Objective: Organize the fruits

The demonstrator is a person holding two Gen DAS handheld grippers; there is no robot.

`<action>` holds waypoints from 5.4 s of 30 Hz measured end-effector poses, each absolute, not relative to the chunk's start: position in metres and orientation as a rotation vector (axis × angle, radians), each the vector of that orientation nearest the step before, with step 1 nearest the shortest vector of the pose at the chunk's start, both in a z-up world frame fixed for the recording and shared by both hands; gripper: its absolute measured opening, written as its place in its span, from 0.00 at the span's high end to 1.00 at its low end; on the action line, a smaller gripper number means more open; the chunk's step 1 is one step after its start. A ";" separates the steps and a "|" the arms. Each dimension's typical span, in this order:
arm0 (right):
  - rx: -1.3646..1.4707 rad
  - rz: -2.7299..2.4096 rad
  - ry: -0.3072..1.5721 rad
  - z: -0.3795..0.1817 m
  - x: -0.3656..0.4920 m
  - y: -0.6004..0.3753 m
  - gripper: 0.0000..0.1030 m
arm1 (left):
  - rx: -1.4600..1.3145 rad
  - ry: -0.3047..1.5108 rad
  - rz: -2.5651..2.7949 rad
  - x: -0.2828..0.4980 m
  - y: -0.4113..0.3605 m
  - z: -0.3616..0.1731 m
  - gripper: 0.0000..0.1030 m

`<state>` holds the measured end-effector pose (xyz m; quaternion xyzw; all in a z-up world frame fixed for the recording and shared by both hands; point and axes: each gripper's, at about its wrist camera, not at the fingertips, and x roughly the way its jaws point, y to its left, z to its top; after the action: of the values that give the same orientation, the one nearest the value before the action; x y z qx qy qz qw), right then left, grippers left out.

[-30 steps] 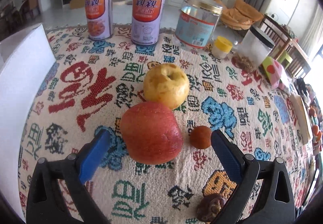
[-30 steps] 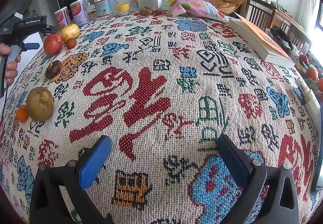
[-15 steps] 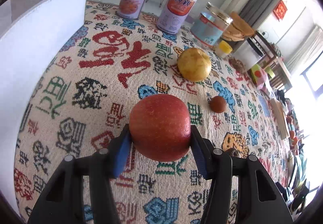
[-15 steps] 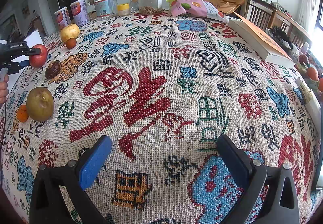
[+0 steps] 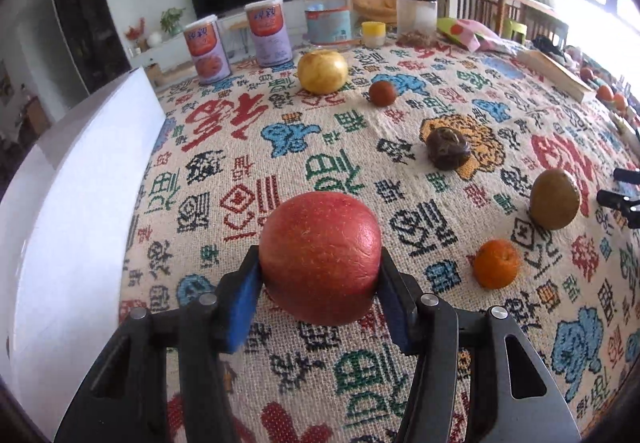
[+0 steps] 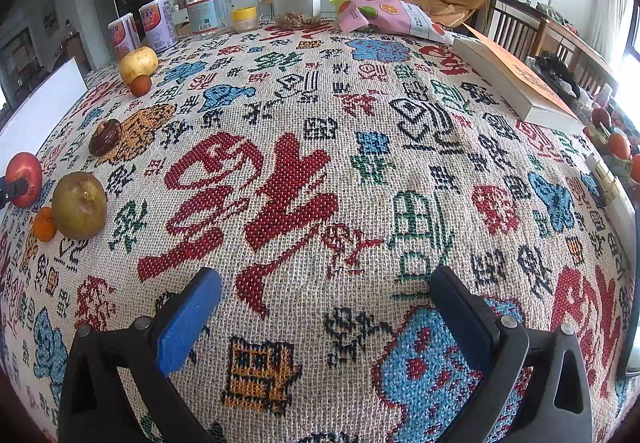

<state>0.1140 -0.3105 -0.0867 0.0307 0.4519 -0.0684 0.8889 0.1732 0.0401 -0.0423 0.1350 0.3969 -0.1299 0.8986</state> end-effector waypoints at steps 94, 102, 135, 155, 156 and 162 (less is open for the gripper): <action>-0.144 0.524 0.982 0.039 0.252 -0.046 0.58 | -0.294 0.729 -0.042 0.099 0.230 0.110 0.33; -0.138 0.829 0.906 0.073 0.245 0.133 0.57 | -0.372 0.953 0.228 0.163 0.328 0.044 0.33; 0.004 -0.048 0.913 -0.066 0.142 -0.274 0.07 | -0.028 0.931 -0.150 0.145 0.050 -0.050 0.07; 0.032 -0.076 0.938 -0.091 0.132 -0.287 0.00 | 0.032 0.928 -0.057 0.163 0.055 -0.077 0.03; 0.032 -0.075 0.938 -0.091 0.132 -0.287 0.00 | 0.032 0.928 -0.057 0.163 0.055 -0.077 0.03; 0.032 -0.075 0.938 -0.091 0.132 -0.287 0.00 | 0.032 0.928 -0.057 0.163 0.055 -0.077 0.02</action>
<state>0.1319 -0.2873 -0.0910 0.0155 0.4518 -0.0362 0.8912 0.1633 0.0548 -0.0769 0.0157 0.4475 -0.0273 0.8937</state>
